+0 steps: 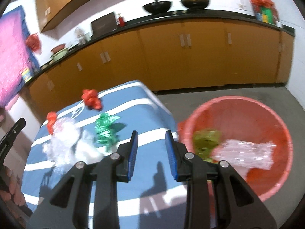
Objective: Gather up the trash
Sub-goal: 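Move both tools back to the table toward the green and clear bags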
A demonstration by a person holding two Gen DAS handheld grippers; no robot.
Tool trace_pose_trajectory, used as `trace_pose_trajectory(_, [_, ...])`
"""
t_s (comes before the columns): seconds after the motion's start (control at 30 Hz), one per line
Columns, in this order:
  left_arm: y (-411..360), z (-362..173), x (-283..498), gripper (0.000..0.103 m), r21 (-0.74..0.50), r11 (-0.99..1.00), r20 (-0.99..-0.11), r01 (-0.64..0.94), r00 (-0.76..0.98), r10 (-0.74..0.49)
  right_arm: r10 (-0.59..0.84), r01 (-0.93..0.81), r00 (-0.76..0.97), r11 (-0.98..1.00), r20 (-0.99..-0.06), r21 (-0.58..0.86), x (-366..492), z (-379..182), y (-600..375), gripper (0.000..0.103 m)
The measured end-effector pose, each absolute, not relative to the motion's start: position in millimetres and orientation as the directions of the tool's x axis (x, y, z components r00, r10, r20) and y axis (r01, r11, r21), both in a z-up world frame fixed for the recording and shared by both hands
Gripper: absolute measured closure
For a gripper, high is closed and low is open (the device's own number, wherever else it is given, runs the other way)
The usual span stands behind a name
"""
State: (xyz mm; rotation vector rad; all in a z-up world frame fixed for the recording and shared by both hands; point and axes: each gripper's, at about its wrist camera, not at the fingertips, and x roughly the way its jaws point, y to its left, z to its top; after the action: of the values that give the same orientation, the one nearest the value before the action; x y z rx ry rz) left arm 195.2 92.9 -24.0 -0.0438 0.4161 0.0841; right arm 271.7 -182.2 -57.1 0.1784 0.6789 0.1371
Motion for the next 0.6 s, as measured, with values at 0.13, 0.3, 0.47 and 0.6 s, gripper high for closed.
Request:
trace_pose_trajectory(0.13, [123, -36, 194, 0.055, -0.018, 0.988, -0.430, -0.151, 0.894, 0.128, 0.220, -0.120, 0.745, 0.973, -0.630, 0.198, 286, -62, -149, 0.072])
trace_pose_trajectory(0.3, [148, -45, 192, 0.050, -0.006, 0.982, -0.436, -0.188, 0.884, 0.166, 0.251, -0.168, 0.716, 0.968, -0.651, 0.188, 305, -69, -121, 0.072])
trace_pose_trajectory(0.47, [167, -52, 193, 0.046, -0.015, 0.977, -0.446, -0.214, 0.876, 0.185, 0.262, -0.212, 0.685, 0.964, -0.680, 0.157, 322, -80, -103, 0.072])
trace_pose_trajectory(0.6, [173, -56, 195, 0.041, -0.017, 0.977, -0.451, -0.211, 0.874, 0.181, 0.251, -0.232, 0.661, 0.965, -0.707, 0.126, 338, -90, -91, 0.070])
